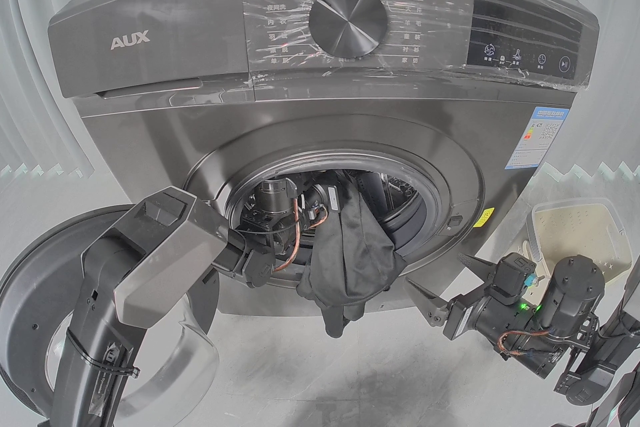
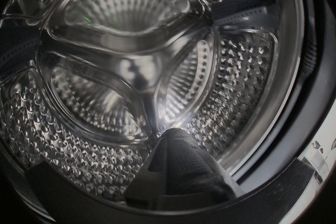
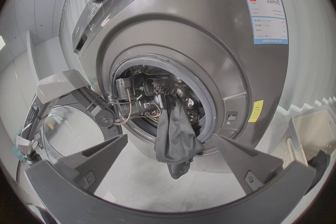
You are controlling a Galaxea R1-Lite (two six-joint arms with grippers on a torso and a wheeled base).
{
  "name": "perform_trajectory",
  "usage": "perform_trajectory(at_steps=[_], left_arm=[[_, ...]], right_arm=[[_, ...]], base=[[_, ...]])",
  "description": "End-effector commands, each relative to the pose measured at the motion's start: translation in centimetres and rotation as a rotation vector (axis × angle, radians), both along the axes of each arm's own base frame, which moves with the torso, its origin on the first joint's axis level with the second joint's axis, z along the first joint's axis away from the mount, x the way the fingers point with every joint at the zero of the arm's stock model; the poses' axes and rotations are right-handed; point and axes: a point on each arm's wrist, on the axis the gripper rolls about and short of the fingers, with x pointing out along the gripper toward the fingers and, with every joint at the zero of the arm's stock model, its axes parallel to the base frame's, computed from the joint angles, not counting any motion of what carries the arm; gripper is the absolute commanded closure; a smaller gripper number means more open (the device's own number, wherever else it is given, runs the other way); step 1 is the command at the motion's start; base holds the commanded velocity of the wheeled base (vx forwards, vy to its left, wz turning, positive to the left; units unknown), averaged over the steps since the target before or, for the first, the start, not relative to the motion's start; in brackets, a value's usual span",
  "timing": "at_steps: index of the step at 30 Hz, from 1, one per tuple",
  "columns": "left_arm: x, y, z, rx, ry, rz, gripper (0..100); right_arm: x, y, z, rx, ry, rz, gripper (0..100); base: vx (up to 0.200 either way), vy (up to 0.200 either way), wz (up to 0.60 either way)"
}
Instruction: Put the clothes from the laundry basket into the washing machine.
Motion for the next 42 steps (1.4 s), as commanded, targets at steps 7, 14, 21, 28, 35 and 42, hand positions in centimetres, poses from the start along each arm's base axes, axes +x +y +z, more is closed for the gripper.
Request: perform_trajectory(at_steps=[7, 14, 21, 28, 35, 42], left_arm=[[2.2, -1.8, -2.3, -0.023, -0.046, 0.004, 100], [2.3, -2.2, -2.9, -0.017, -0.040, -0.012, 100], [2.2, -3.5, -2.5, -0.044, -0.068, -0.075, 100], [2.5, -3.6, -2.7, -0.042, -0.068, -0.071, 0], [2.6, -3.0, -2.1, -0.043, -0.061, -0.052, 0], [0.9, -2.1, -1.4, 0.022, 0.043, -0.055, 0]], right_arm=[[0.1, 0.0, -0.2, -0.007, 0.007, 0.000, 0], [0.1, 0.1, -0.2, -0.007, 0.007, 0.000, 0], [0.1, 0.1, -0.4, -0.011, 0.011, 0.000, 0], [0.1, 0.1, -0.4, -0.010, 0.013, -0.002, 0], [0.2, 0.1, -0.4, -0.010, 0.013, -0.002, 0], [0.1, 0.1, -0.4, -0.011, 0.015, -0.001, 0]], base=[[0.000, 0.000, 0.00], [0.000, 0.000, 0.00], [0.000, 0.000, 0.00], [0.000, 0.000, 0.00], [0.000, 0.000, 0.00], [0.000, 0.000, 0.00]])
